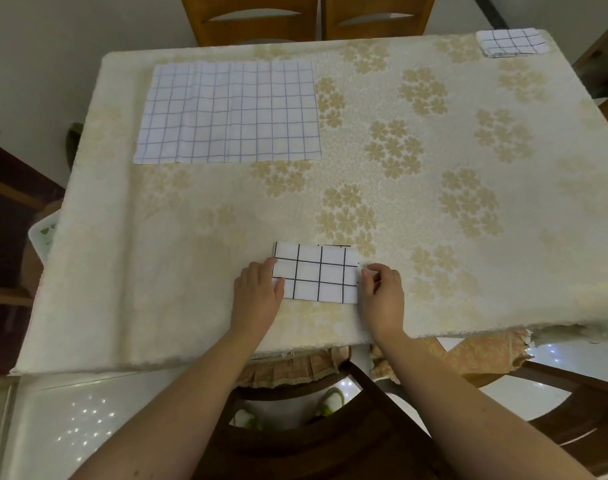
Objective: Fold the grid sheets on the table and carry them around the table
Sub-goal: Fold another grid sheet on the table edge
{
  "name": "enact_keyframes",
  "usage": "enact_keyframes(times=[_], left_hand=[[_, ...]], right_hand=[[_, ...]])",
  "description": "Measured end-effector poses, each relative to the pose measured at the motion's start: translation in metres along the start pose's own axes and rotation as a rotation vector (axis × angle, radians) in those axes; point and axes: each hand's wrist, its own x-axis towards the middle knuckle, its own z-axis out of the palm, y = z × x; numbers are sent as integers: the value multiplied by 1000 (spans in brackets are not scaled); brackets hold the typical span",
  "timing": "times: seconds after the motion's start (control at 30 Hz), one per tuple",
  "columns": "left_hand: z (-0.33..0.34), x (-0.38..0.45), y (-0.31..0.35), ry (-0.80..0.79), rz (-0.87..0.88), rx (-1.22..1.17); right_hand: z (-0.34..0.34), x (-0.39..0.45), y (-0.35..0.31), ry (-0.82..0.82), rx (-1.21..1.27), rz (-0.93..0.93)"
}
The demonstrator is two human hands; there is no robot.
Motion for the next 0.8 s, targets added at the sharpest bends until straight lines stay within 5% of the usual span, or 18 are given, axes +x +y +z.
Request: enact_keyframes(times=[0.17,0.33,0.8], left_hand=[[13,-1,-9,-209,337,148],[19,3,-13,-356,275,236],[19,4,-7,-451,136,205]], right_hand=[[11,-11,6,-74,-285,-396],[32,-13,2,-183,-527,-577],[29,10,11,-350,-768,-404]])
